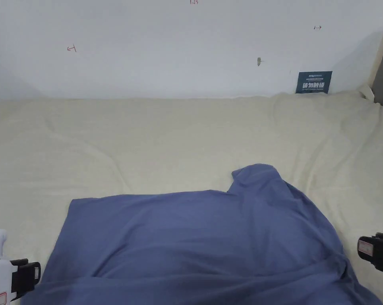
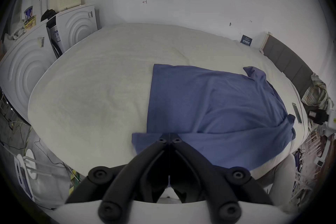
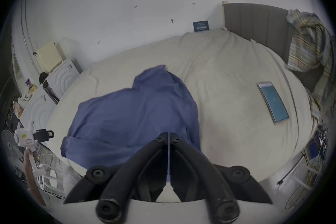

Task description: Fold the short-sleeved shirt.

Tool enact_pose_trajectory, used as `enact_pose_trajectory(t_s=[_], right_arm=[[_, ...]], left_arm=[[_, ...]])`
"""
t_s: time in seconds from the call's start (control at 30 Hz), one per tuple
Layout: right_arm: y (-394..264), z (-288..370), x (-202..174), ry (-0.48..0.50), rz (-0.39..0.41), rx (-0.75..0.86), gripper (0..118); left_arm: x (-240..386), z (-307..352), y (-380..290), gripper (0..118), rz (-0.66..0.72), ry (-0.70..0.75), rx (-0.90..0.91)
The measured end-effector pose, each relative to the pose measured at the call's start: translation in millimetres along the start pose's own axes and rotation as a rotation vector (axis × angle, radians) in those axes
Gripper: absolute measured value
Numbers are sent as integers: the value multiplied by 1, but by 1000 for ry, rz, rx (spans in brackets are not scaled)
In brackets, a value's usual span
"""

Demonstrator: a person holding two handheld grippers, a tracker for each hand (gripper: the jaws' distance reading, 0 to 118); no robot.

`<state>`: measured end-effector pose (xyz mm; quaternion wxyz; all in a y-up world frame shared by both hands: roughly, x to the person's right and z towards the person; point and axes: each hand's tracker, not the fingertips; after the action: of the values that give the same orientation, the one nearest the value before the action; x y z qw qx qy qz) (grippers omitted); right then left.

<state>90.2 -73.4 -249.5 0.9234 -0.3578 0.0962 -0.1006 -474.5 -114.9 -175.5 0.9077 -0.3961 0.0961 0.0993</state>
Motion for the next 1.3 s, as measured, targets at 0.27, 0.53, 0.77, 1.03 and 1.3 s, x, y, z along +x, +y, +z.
enact_pose_trajectory(t_s=[0.27, 0.53, 0.77, 1.03, 1.3], right_arm=[[80, -106, -3, -21, 66, -76, 0], [129, -239, 1, -81, 66, -232, 90], [132, -294, -12, -136, 137, -348, 90], [141, -315, -8, -112, 124, -364, 0], [146, -292, 3, -49, 53, -342, 0]], left_arm=[[18, -53, 56, 0, 2, -22, -15], [24, -98, 86, 0, -5, -29, -44], [16, -129, 85, 0, 5, -18, -119], [15, -139, 94, 0, 6, -17, -136], [16, -150, 128, 84, -7, -54, -110]])
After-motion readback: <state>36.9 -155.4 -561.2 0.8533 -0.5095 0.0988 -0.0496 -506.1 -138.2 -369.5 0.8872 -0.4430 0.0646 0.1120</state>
